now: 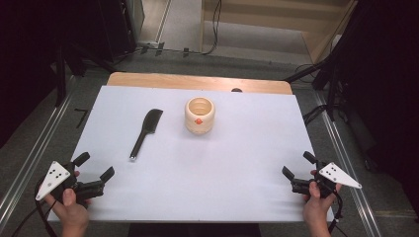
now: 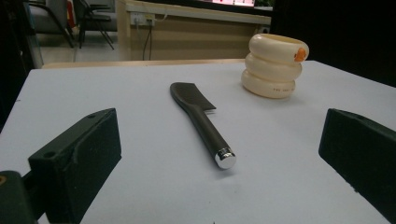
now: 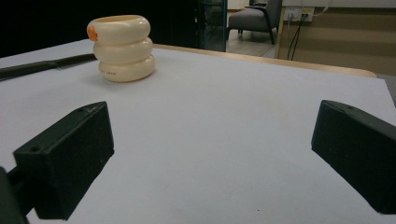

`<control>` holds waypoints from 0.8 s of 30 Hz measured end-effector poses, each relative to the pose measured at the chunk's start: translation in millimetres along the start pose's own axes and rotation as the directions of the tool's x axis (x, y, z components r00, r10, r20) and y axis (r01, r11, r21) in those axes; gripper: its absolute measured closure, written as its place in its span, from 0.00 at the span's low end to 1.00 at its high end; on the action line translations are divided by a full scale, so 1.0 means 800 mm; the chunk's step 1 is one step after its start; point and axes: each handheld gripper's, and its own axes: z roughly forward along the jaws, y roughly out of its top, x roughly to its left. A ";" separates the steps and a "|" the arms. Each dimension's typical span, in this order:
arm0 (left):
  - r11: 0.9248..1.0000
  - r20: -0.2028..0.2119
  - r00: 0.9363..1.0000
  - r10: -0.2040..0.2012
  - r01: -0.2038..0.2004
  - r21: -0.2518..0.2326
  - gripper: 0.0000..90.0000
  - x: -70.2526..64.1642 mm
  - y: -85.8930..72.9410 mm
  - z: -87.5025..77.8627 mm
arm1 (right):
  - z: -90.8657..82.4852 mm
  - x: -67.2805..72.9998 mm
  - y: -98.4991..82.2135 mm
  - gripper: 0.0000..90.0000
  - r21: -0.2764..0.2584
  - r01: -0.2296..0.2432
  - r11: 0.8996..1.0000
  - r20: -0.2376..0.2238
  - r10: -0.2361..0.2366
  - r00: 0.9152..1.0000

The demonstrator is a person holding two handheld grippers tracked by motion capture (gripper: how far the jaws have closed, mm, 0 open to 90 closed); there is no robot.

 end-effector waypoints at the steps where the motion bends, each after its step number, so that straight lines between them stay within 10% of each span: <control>1: 1.000 0.000 1.000 0.000 0.000 0.000 0.00 0.000 0.000 0.000 | 0.000 0.000 0.000 0.00 0.002 0.002 1.000 0.001 -0.002 1.000; 24: 0.987 0.080 0.995 0.062 -0.073 0.146 0.00 -0.041 0.057 0.040 | 0.002 0.004 0.000 0.00 0.007 0.023 1.000 -0.010 -0.023 1.000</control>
